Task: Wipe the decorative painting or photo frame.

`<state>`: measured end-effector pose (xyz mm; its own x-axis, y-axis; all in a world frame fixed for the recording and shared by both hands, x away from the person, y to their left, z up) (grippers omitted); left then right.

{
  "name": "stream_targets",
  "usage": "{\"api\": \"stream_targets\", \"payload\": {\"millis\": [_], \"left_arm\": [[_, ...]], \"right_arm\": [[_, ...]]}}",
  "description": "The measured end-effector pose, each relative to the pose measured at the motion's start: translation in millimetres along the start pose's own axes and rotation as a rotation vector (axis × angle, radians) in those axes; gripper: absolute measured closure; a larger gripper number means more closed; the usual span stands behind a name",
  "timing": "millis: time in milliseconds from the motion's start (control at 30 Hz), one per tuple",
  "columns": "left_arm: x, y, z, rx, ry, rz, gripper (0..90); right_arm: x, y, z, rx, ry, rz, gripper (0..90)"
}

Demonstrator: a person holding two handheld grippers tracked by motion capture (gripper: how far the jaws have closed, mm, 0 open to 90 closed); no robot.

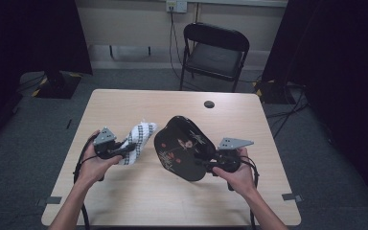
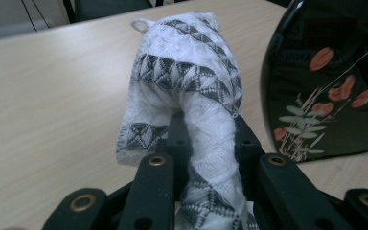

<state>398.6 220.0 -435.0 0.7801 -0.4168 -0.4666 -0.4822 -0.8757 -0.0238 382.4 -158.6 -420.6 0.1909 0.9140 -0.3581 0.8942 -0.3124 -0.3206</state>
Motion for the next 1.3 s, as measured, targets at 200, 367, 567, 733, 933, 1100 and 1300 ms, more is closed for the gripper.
{"api": "stream_targets", "payload": {"millis": [200, 367, 567, 733, 933, 1100, 1300], "left_arm": [[-9.2, 10.1, -9.6, 0.007, 0.016, 0.009, 75.3], [-15.7, 14.6, -21.3, 0.042, 0.060, 0.040, 74.7], [-20.6, 19.3, -29.3, 0.022, 0.075, 0.087, 76.1], [-26.4, 21.1, -36.0, 0.027, 0.118, 0.073, 76.0], [-35.6, 28.7, -47.2, 0.015, 0.168, 0.090, 76.0], [-41.4, 39.4, -54.9, 0.022, 0.204, 0.105, 76.0], [-44.9, 48.8, -60.0, 0.032, 0.216, 0.119, 75.8]], "right_arm": [[3.2, -2.8, 1.6, -0.016, -0.004, -0.016, 79.2], [4.2, -4.9, 1.5, -0.033, -0.009, -0.004, 80.7], [9.1, -11.7, 1.7, -0.047, -0.016, -0.021, 81.0], [13.4, -16.7, 1.9, -0.054, -0.021, -0.028, 81.0], [17.3, -20.6, 1.9, -0.056, -0.023, -0.040, 80.9], [20.3, -22.1, 1.4, -0.056, -0.021, -0.039, 80.9], [20.0, -22.4, -0.2, -0.032, -0.012, -0.069, 70.5]]}}
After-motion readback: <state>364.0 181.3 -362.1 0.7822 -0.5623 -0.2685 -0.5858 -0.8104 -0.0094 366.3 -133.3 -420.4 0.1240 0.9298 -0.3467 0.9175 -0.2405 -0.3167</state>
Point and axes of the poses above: each handheld gripper's, and its own axes: x roughly forward along the jaws, z roughly out of its underside, y roughly to its right, the point moved 1 cm from there along x, roughly forward along the jaws, and after that the axes turned 13 degrees about -z, right-handed, at the moved point
